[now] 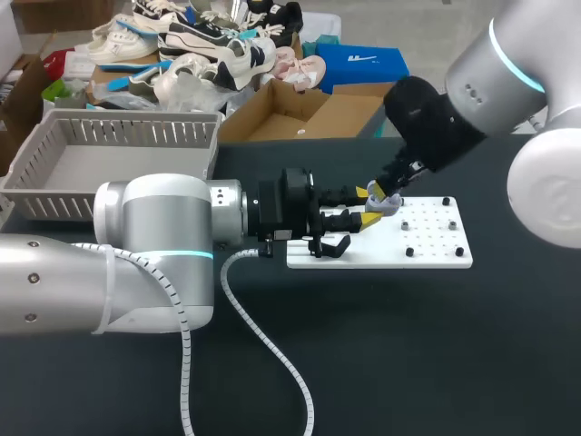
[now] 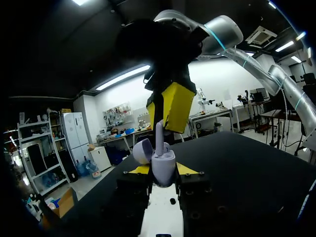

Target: Pick up each earbud case from the left stands, insert the matching earbuds, close the lid, and place the case in the box.

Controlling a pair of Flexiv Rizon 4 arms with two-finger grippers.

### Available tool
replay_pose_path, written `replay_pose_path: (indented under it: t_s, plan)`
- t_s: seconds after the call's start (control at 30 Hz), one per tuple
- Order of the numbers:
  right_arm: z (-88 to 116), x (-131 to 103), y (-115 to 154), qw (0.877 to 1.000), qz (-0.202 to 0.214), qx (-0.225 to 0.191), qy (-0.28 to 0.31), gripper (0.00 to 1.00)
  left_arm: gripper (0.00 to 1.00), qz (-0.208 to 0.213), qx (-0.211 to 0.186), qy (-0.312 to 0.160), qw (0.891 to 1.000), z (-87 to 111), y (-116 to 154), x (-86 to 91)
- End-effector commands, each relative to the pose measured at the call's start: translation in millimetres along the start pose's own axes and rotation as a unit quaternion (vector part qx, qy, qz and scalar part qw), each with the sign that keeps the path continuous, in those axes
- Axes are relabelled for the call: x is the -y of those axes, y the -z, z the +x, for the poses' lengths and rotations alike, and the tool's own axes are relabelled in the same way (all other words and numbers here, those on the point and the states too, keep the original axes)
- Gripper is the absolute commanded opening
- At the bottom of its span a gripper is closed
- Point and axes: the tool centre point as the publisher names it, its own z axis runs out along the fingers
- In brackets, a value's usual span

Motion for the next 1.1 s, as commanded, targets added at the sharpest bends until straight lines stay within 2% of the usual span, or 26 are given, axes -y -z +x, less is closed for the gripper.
replay_pose_path:
  t_s: [0.03, 0.23, 1.1]
  plan:
    - [0.9, -3.1, 3.2, 1.0, 0.008, -0.004, 0.013, 0.0, 0.0, -0.003, 0.0, -0.001, 1.0, 0.3, -0.5, 1.0]
    - [0.8, -5.3, 2.5, 0.999, 0.014, -0.007, 0.031, 0.0, 0.0, -0.003, 0.0, -0.001, 1.0, 0.3, -0.5, 1.0]
    - [0.6, 1.5, -2.9, 0.999, 0.015, -0.013, 0.026, 0.0, 0.0, -0.003, 0.0, -0.001, 1.0, 0.3, -0.5, 1.0]
